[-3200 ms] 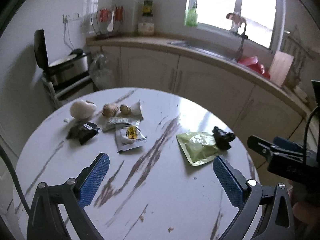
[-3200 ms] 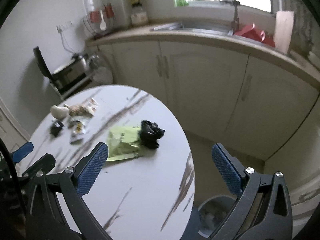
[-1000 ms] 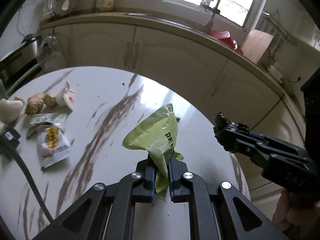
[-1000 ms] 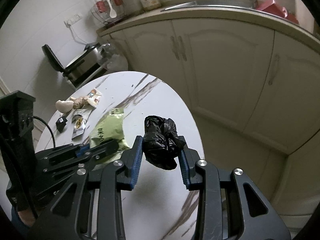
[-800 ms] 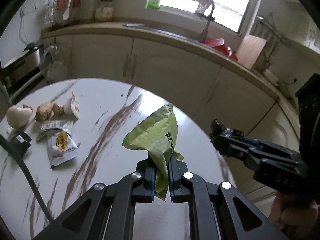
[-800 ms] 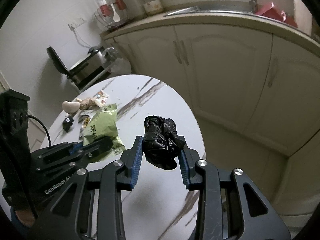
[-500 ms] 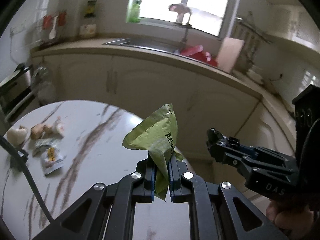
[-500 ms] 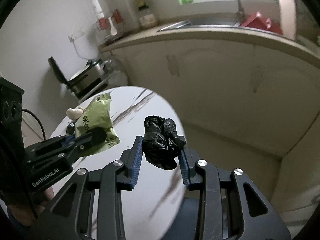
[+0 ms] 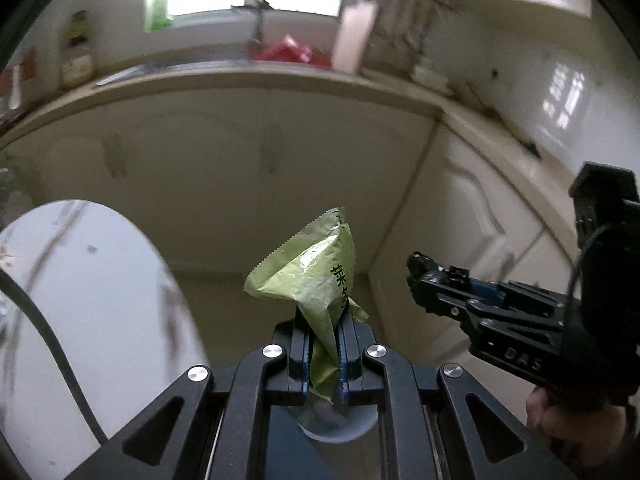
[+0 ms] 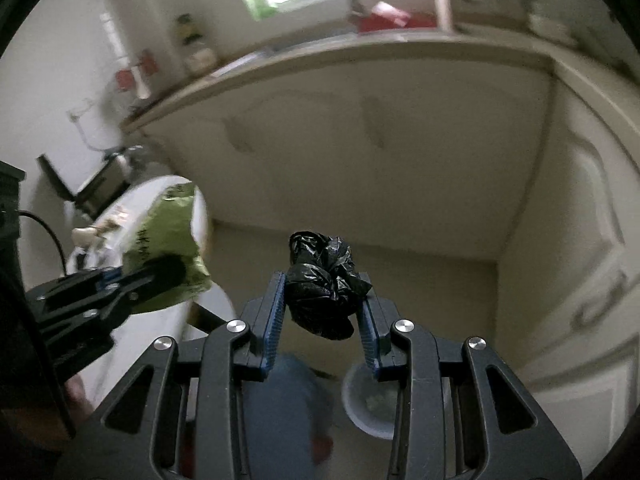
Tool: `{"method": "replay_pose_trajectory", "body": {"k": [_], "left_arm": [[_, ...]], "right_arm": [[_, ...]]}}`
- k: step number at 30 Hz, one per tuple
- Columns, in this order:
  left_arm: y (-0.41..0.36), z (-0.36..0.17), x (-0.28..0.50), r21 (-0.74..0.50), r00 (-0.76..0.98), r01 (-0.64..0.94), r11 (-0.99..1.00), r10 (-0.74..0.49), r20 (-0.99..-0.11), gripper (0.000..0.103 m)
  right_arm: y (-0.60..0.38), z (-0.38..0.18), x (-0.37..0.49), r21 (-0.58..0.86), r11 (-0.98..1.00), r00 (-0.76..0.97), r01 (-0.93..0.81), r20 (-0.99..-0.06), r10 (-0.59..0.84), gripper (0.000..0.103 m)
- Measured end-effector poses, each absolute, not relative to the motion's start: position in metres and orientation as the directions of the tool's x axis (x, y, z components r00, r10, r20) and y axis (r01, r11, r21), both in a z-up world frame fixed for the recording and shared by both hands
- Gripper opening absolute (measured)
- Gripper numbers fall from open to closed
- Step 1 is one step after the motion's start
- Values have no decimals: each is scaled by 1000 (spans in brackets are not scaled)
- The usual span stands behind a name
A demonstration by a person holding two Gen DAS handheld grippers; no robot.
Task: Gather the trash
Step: 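Carry the black bag and green snack bag over to the trash bin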
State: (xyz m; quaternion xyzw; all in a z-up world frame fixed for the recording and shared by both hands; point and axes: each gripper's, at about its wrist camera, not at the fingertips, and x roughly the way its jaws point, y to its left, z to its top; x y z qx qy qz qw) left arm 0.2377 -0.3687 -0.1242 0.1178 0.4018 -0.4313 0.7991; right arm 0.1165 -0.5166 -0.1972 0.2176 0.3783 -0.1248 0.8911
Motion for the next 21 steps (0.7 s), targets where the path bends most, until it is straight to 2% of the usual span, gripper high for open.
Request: {"method": "replay_pose_trajectory", "body": {"k": [6,12,18,21], "left_arm": [[-411,-179,225,-140,217,810,570,-512,-831,7],[-441,-253,235,-148,113,801,581,-389,-914,7],[-462,-319,255,-190,-5,759,623,-286,-958,8],[-471,-336,262,-193,-31,753,629,-258,-966,8]], "right_arm": [[-557,-264,89,311,821,593,478,-804,-40,32],[-580,-350,90,347,765,490,542,-871,48,32],[-591,-430,97,372,710,396,598,-907,142,32],[-596,-447,99,376,692,375,616,-913,162,32]]}}
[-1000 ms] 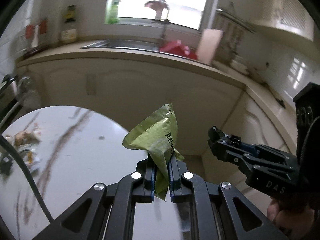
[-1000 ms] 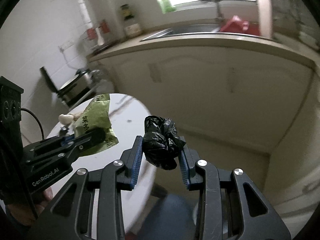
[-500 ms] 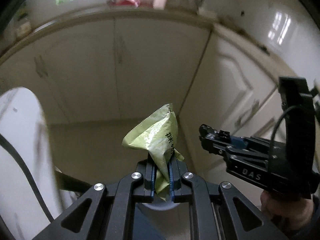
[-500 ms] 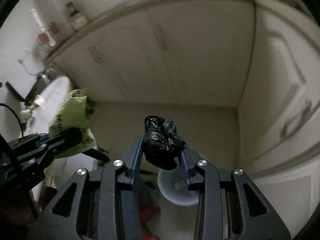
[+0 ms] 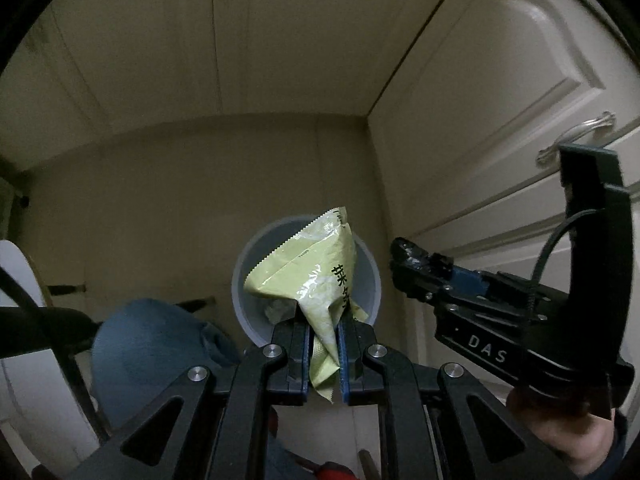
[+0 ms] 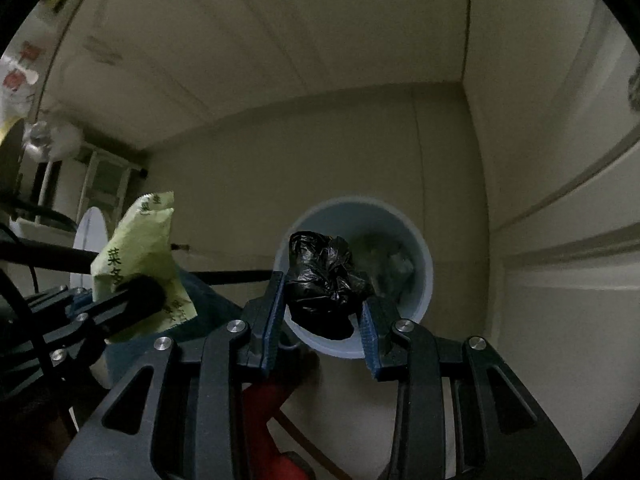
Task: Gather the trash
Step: 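Carry the black bag and green snack bag over to the trash bin, then open both tools over the bin to drop the black and green bags, then move both tools back to the table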
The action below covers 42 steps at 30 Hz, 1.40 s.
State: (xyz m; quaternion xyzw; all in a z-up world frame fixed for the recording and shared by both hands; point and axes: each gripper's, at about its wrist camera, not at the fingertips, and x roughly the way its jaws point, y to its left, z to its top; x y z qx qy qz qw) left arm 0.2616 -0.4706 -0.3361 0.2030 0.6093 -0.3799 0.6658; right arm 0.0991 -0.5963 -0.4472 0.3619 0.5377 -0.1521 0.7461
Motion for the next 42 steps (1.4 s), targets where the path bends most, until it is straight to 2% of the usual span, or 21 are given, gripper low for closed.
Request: {"method": "replay_pose_trajectory", "body": {"k": [8,10,12,14,15,16,19,21,24,27,35,42], "left_arm": [[-493,-358,276,-200,-79,736,647,-212,-974,12],[-497,-360,279,-202,-86,731,651,-207,-975,18],[-499,-362,281,-200,-88,731,652,-201,-976,30],[-501,-363,282,-187,-77,732,655,-193,-978,41],[-503,-365,282,-175,-65,732,658,-188,-980,45],[-504,-365,283,-165,-56,732,661,-184,-981,47],[-506,-364,285,-150,-37,726,672,-179,-983,55],[-507,-362,284,-132,-9,725,676,-183,-983,64],[-511,-353,279,-79,62,737,671,-183,-981,75],[-512,-342,275,-47,117,741,670,-197,-973,79],[-503,-300,259,-64,178,749,660,-293,-940,81],[-458,-256,231,-86,232,785,614,-420,-877,85]], "right_arm": [[-601,-472,117,360,696,336,622,-925,178,35],[-601,-479,115,355,693,326,627,-928,180,36],[-603,-486,115,353,688,316,634,-930,187,37],[-603,-489,113,359,679,316,641,-929,192,57],[-603,-490,112,361,675,319,644,-928,192,62],[-602,-490,111,360,671,323,649,-928,185,73],[-602,-490,106,362,656,334,662,-926,175,90],[-602,-488,102,353,647,334,676,-929,158,101],[-608,-482,94,352,619,336,702,-930,147,103],[-611,-467,91,358,610,359,707,-925,126,103],[-615,-414,76,379,587,440,715,-897,43,103],[-616,-337,64,368,605,513,706,-855,-78,103]]}}
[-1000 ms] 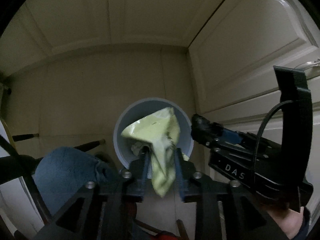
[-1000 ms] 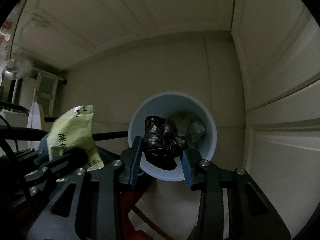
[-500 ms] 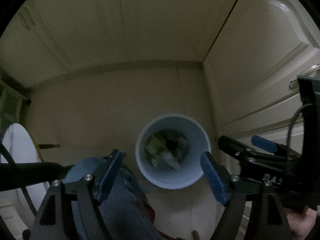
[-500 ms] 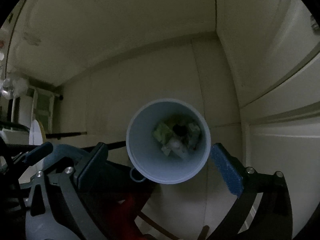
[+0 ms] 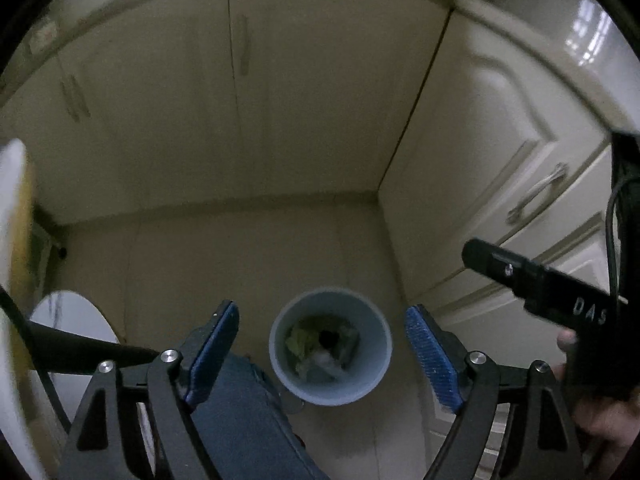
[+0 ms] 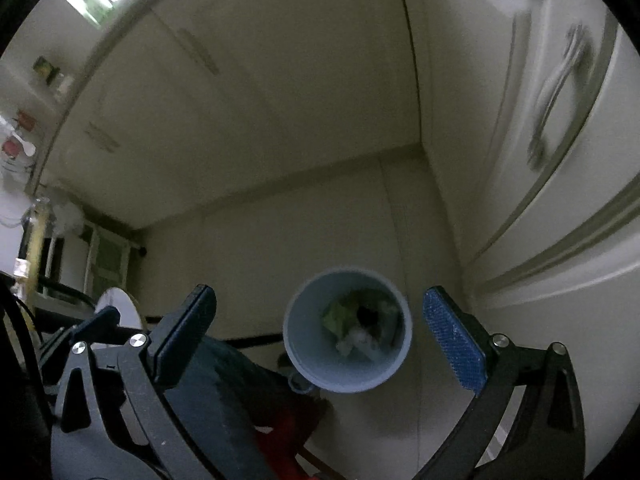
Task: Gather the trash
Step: 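Move both tools back to the table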
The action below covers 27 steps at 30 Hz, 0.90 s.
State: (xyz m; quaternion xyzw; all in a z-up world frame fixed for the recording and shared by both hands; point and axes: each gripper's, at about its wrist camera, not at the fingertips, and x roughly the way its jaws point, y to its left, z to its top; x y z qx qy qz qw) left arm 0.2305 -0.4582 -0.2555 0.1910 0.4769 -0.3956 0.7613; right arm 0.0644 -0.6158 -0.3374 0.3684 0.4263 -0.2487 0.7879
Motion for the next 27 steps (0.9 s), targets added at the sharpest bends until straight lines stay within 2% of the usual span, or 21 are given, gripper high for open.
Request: {"method": "replay_pose_trajectory", "body": {"k": [9,13,21,27], "left_arm": [[-383,-159,218,-70,396,757,649,-543,-741,96],[-336,-123,212,-62,495,707,704,-555,-668,97],[-213,-76,202,-37,712,527,849,-465,-527,102],[-129,-54,192,-45,807,382,923,-357,-471,102]], "right_arm": [[-584,-236,74,405,677,652,615,-744,-146,103],[-559,-196,86,428,724,718,542,-683,-134,103],[-483,-117,116,426,830,833,361,-547,-82,103],[-407,-76,148,370,899,874,235,-484,-29,103]]}}
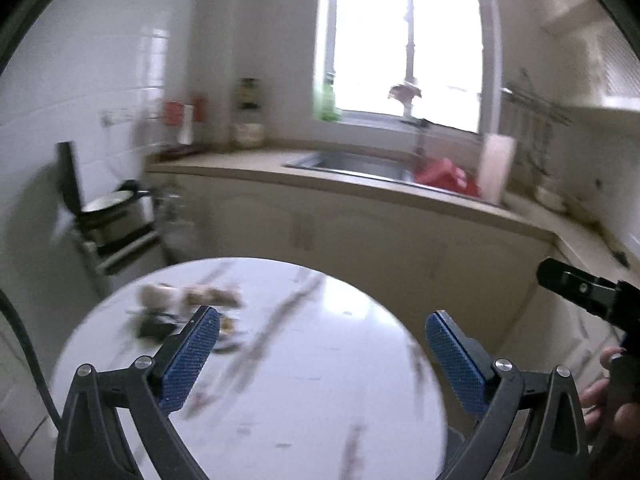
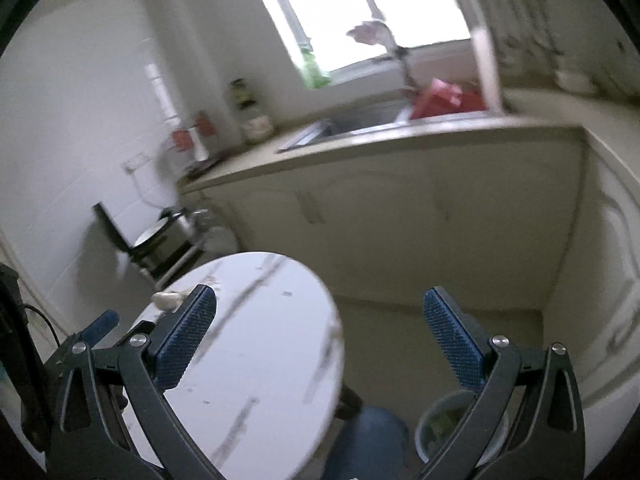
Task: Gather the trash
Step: 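Move both tools back to the table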
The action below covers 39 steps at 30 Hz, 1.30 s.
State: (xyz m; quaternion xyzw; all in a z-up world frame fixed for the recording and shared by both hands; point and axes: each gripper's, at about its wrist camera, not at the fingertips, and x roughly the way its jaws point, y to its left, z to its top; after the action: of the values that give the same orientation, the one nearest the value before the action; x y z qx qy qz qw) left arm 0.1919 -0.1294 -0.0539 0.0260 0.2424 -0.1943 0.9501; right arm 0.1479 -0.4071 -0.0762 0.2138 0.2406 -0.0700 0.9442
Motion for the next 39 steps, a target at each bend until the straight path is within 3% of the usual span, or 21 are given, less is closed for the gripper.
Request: {"method": "replay_pose_trajectory", "body": {"k": [7,13,19,24,31,39], "left_arm": [[-64,-58,183,-48,869,192,980,-192,-456,102],[-37,-66,194,-48,861,78,996,-91,-501,102],[-33,-74,254,-10,810,33,999,-32,-586,102],[-41,-95,328,-8,745,58,998,-48,-666,102],[-46,-115,392,9,692,91,996,-56,-719,102],[-52,-146,435,20,656,128,992,-70,-752,102]], "right_arm": [[-316,-60,200,271,956,874,116,-484,31,103],[-260,-72,252,231,972,838,31,-536,100,103],[-223,-103,312,182,983,756,-12,-641,128,103],[-209,-152,367,168,986,649,-21,-748,141,103],[-200,-203,414,161,987,548,-26,-823,149,101],[-186,-228,439,162,985,511,-57,-843,168,86]]}}
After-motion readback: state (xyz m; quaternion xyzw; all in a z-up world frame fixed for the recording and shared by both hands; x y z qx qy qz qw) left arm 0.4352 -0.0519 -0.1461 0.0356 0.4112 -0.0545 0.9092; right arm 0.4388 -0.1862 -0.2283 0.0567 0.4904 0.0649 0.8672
